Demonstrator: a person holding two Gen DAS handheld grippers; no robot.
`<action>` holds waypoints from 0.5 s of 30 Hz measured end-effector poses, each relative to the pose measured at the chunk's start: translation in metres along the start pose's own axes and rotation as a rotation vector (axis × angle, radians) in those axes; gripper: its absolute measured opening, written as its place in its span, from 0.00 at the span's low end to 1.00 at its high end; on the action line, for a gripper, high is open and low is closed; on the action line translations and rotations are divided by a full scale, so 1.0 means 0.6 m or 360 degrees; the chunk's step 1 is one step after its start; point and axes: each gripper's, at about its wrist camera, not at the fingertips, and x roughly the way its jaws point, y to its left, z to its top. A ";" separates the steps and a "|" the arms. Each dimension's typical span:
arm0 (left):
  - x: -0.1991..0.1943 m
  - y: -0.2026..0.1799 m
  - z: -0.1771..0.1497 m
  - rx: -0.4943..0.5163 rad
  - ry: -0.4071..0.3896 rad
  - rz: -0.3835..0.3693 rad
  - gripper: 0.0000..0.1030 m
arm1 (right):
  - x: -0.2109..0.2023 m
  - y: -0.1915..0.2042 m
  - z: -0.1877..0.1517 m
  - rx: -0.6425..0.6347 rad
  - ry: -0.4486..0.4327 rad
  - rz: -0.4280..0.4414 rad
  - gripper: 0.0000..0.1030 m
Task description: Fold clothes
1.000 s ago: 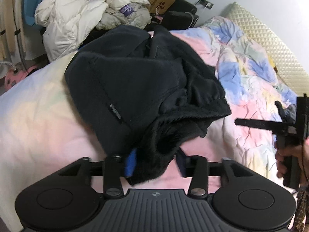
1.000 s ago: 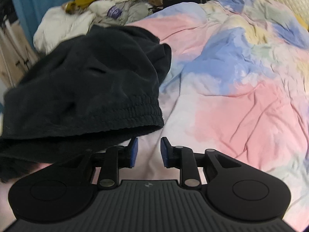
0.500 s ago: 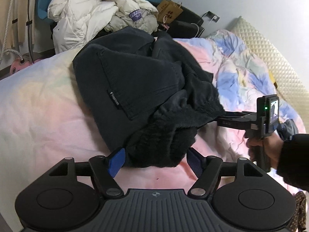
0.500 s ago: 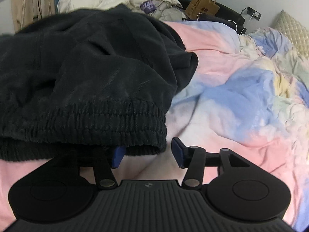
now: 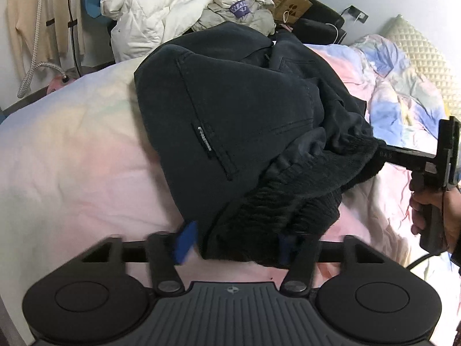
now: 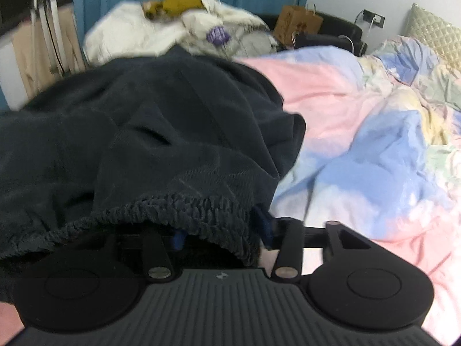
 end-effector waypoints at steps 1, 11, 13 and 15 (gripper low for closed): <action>-0.001 -0.001 0.003 -0.0007 0.0009 0.0001 0.28 | -0.005 0.008 0.003 -0.0027 0.0003 -0.0019 0.30; -0.081 -0.005 0.024 -0.0007 -0.0075 -0.0022 0.13 | -0.137 0.015 0.035 0.0136 -0.0044 0.0033 0.12; -0.113 -0.003 0.018 0.0016 -0.0122 -0.0029 0.12 | -0.170 0.021 0.041 0.0131 -0.0053 0.0046 0.12; -0.146 0.006 0.010 0.0020 -0.0167 -0.0042 0.11 | -0.202 0.028 0.044 0.0145 -0.0055 0.0051 0.12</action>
